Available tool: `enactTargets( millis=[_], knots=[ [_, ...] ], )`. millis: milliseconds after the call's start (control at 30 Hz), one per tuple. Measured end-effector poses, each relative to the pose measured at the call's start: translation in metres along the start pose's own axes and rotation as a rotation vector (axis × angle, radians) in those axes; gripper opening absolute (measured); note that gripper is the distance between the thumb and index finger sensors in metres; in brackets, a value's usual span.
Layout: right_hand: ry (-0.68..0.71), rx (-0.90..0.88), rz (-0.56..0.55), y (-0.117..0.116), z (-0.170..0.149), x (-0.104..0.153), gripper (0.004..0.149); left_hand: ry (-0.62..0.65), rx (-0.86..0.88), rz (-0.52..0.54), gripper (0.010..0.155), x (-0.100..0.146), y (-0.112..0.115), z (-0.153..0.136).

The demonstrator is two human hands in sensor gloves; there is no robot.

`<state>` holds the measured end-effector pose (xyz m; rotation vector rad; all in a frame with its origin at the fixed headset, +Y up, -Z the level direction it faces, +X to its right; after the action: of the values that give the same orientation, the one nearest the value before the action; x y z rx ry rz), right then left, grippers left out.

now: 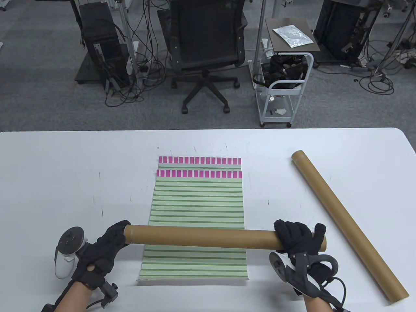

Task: Roll up mouse pads and store in mailing tubes

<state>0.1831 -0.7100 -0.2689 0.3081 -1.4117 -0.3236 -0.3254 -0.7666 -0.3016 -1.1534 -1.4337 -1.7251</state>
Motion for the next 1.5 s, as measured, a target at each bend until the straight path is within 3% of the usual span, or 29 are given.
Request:
enactTargets(
  millis=[67,233,300,500,567,733,1100,1300,1500],
  knots=[
    [-0.003,-0.021,0.024,-0.004,-0.005,0.000,0.077,0.013,0.088,-0.029,0.044,-0.001,0.002,-0.003],
    [-0.013,-0.031,0.046,-0.007,-0.010,0.000,0.077,0.008,-0.032,-0.026,0.046,-0.002,0.005,0.001],
    [-0.022,-0.027,0.040,-0.005,-0.010,0.000,0.077,0.015,-0.066,-0.026,0.065,-0.001,0.007,0.004],
    [0.003,0.031,0.023,-0.004,-0.003,0.001,0.077,-0.110,-0.429,0.120,0.049,0.004,0.006,0.011],
    [0.000,0.026,0.022,-0.004,-0.003,0.001,0.077,-0.095,-0.387,0.109,0.048,0.004,0.004,0.010],
    [-0.008,-0.016,0.047,-0.007,-0.010,0.001,0.077,0.002,-0.039,-0.012,0.046,0.000,0.005,0.003],
    [-0.008,-0.013,0.048,-0.007,-0.011,0.000,0.077,-0.003,-0.114,0.004,0.046,0.000,0.003,0.005],
    [-0.019,-0.036,0.056,-0.009,-0.013,0.000,0.077,0.022,0.021,-0.001,0.045,0.001,0.000,0.004],
    [-0.041,-0.034,0.064,-0.012,-0.017,-0.002,0.077,-0.002,-0.105,0.069,0.046,0.006,-0.009,0.010]
  ],
)
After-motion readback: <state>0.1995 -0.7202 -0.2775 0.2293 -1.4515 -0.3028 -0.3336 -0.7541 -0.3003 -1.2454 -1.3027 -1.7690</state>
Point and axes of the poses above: the tracker on the back of each hand, its own z axis roughly to the thumb side, its own x axis roughly from the fingertips to the wrist, y = z × x, the point moved 1 cm from there along -x, roughly from the wrist to the fingertips, and after that the axes turned 13 degrees about -x, right-handed, at the moved point
